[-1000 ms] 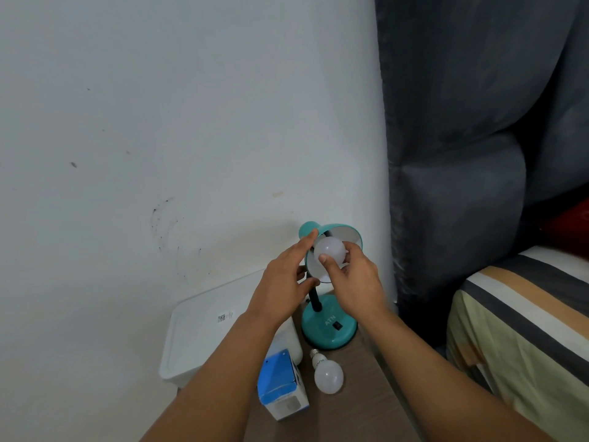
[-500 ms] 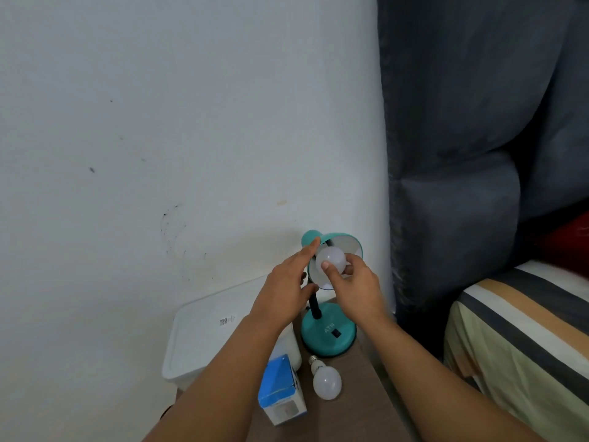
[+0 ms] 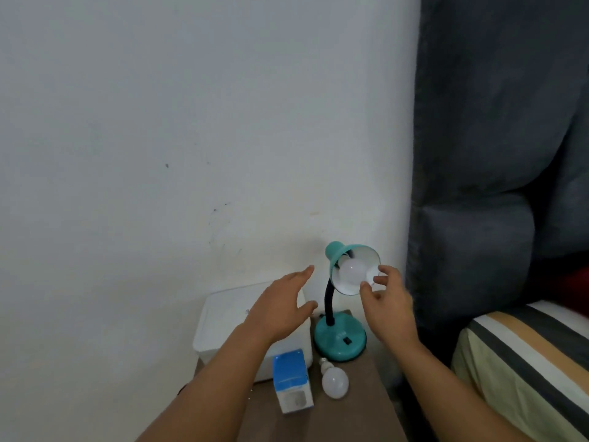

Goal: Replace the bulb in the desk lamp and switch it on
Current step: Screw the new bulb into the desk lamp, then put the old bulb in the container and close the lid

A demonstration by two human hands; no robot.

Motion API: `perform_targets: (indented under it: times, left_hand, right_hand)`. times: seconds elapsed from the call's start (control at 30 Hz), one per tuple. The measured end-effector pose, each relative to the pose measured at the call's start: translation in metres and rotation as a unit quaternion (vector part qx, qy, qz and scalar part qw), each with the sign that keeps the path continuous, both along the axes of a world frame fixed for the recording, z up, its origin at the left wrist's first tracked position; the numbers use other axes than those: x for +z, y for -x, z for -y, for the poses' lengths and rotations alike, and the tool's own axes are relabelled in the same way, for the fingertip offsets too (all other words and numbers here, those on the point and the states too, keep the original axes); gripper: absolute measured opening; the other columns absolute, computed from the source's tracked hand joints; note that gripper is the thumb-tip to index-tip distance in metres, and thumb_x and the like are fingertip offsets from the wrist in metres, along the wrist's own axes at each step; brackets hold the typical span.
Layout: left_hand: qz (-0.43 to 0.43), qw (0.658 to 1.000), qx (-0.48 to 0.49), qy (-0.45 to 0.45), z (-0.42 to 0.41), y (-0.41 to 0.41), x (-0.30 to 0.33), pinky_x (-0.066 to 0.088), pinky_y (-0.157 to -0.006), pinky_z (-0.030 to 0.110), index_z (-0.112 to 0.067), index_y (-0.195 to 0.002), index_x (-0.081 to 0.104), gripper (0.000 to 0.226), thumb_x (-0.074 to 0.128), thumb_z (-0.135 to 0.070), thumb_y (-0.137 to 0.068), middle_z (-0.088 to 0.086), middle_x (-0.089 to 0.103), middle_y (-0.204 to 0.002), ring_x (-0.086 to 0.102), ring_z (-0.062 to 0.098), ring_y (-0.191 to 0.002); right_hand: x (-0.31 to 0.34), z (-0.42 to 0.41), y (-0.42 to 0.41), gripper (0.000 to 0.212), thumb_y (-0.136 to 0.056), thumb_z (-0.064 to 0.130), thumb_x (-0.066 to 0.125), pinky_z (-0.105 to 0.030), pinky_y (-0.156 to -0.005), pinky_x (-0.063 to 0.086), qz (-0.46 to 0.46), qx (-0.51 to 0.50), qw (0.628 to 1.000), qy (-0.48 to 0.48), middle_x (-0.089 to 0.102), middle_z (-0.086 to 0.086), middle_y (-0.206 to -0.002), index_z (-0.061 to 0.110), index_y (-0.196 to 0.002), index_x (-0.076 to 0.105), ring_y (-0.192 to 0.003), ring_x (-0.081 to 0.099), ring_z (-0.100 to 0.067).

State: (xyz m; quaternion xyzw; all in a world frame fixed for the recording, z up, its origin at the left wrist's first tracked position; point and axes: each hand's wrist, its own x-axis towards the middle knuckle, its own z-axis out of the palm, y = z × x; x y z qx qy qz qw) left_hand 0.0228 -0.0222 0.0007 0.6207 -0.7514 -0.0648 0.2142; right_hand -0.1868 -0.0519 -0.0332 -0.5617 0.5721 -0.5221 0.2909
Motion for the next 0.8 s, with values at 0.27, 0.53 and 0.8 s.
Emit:
perform_targets:
  times: [0.27,0.53,0.8]
  left_hand:
    - [-0.061,0.994,0.093,-0.004,-0.055,-0.059,-0.025,0.029,-0.115,0.025,-0.033,-0.15,0.04,0.059,0.061,-0.043,-0.096,-0.009,0.047,-0.151,0.041,0.01,-0.14]
    - [-0.114,0.974,0.196,-0.014,-0.096,-0.116,-0.047,0.029,-0.112,0.023,-0.028,-0.147,0.046,0.057,0.063,-0.042,-0.095,-0.009,0.047,-0.151,0.043,0.01,-0.139]
    - [-0.207,0.944,0.254,-0.046,-0.094,-0.152,-0.065,0.035,-0.117,0.038,-0.028,-0.152,0.037,0.083,0.068,-0.061,-0.083,-0.008,0.042,-0.154,0.04,0.016,-0.141]
  right_hand:
    - [-0.015,-0.042,-0.022,0.015,-0.088,0.011,0.062,-0.028,-0.062,0.052,-0.018,0.096,0.995,0.022,0.062,0.003,-0.072,0.024,-0.095,0.059,-0.064,0.06,-0.012]
    - [-0.045,-0.036,-0.053,0.026,-0.084,0.021,0.069,-0.015,-0.066,0.045,-0.124,0.17,0.977,-0.02,0.063,0.005,-0.094,0.033,-0.103,0.057,-0.077,0.058,-0.005]
    - [-0.053,-0.01,-0.081,0.088,-0.073,0.046,0.081,-0.032,-0.104,0.039,-0.19,0.239,0.95,-0.07,0.041,0.011,-0.136,0.026,-0.145,0.036,-0.127,0.043,-0.014]
